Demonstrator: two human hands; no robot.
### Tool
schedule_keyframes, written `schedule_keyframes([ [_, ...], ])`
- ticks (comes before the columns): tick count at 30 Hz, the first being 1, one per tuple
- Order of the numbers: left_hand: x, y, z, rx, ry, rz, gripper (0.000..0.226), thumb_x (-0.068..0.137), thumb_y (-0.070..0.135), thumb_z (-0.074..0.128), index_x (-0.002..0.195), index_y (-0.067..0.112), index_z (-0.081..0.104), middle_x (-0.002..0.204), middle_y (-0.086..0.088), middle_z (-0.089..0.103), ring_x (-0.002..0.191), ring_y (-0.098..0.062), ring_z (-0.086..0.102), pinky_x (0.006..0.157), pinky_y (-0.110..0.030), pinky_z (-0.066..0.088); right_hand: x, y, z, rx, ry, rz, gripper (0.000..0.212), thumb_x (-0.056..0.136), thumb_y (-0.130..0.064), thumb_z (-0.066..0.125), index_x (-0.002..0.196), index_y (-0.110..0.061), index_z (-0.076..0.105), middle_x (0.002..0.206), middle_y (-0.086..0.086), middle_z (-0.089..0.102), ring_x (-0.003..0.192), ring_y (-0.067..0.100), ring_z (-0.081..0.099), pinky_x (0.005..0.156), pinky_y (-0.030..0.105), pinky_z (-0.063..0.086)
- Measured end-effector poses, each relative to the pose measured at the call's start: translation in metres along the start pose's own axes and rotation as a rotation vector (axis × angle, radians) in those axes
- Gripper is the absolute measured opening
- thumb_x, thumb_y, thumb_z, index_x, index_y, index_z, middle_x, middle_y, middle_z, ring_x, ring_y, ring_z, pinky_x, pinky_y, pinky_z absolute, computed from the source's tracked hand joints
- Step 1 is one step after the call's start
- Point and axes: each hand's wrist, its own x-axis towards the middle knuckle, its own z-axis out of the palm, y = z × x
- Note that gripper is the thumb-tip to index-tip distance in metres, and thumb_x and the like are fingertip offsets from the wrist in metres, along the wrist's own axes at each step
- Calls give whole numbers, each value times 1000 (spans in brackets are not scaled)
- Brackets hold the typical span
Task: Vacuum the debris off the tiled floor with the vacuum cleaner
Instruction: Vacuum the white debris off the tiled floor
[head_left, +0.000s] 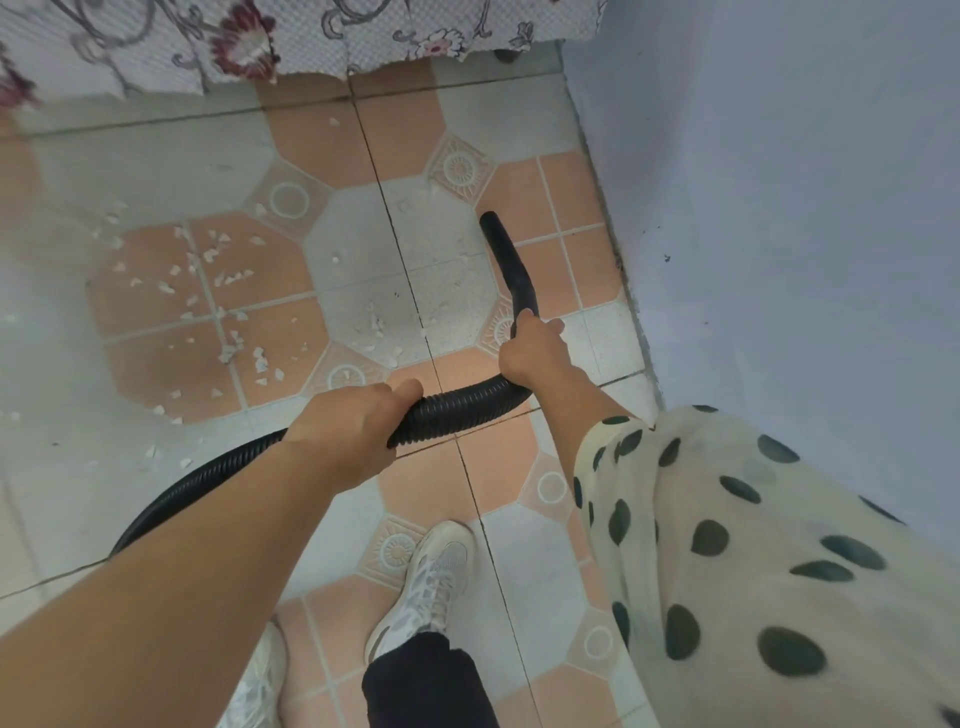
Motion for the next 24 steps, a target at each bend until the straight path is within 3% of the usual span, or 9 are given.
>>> schedule_keyframes([
  [4,13,-9,-8,-29,39,-82,32,84,12,51,110,23,37,87,1,52,70,-21,48,49,-27,27,27,-23,-8,0,56,-18,57,97,-13,49,149,-9,29,135,18,32,65,18,39,50,25,35],
  [7,22,-11,-9,-60,47,-112,31,84,11,51,110,22,36,86,1,49,71,-22,49,50,-28,28,46,-33,-12,-22,87,4,58,96,-16,50,150,-9,29,135,18,35,72,21,46,55,30,38],
  [10,35,-13,-9,-85,81,-152,28,84,10,50,104,22,34,84,1,47,70,-22,48,46,-27,24,63,-41,-17,-47,102,10,67,93,-16,52,152,-7,21,136,19,40,92,29,54,64,33,43],
  [15,56,-16,-5,-121,127,-177,27,83,10,49,98,24,31,79,3,45,70,-23,50,52,-30,34,85,-52,-28,-69,106,-16,74,90,-11,53,153,-5,15,138,19,43,110,35,55,77,38,48],
  [24,62,-36,-3,-206,163,-222,30,81,10,53,93,25,30,79,1,48,68,-21,53,54,-34,46,97,-91,-33,-230,76,-207,63,96,-12,48,152,-5,20,140,21,36,89,28,44,71,35,40],
])
